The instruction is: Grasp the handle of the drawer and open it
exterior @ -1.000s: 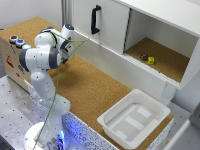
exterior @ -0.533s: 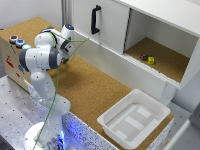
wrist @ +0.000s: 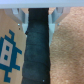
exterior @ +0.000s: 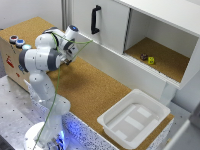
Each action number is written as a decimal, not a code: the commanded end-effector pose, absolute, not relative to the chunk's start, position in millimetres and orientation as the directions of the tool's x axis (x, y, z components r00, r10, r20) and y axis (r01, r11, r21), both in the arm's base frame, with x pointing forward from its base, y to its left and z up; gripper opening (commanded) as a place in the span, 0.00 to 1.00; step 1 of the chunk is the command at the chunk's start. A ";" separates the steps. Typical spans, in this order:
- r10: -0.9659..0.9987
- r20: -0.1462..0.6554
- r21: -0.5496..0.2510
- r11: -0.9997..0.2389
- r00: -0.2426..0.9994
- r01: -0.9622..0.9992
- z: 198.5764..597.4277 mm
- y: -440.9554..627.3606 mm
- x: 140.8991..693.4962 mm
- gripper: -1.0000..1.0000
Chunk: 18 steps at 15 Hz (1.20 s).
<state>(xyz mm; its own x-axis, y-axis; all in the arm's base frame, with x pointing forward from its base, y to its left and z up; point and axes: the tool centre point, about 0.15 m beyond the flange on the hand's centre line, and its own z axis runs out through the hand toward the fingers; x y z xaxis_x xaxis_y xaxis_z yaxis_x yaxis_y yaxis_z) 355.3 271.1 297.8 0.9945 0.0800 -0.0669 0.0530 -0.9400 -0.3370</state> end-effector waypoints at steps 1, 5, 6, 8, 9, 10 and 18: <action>0.035 -0.050 -0.372 -0.928 0.998 0.014 261.6 197.6 357.4 0.00; 0.014 -0.034 -0.352 -0.936 0.999 0.001 259.1 156.7 360.0 0.00; 0.014 -0.035 -0.340 -0.940 0.999 0.001 257.8 149.9 362.6 0.00; -0.011 -0.041 -0.330 -0.944 0.999 -0.023 256.6 133.5 365.9 0.00; -0.024 -0.046 -0.330 -0.943 0.999 -0.037 255.0 127.1 365.2 0.00; -0.020 -0.054 -0.321 -0.946 0.998 -0.037 253.8 125.1 363.8 0.00; 0.081 0.021 -0.241 -0.967 0.997 0.083 276.8 149.6 347.8 1.00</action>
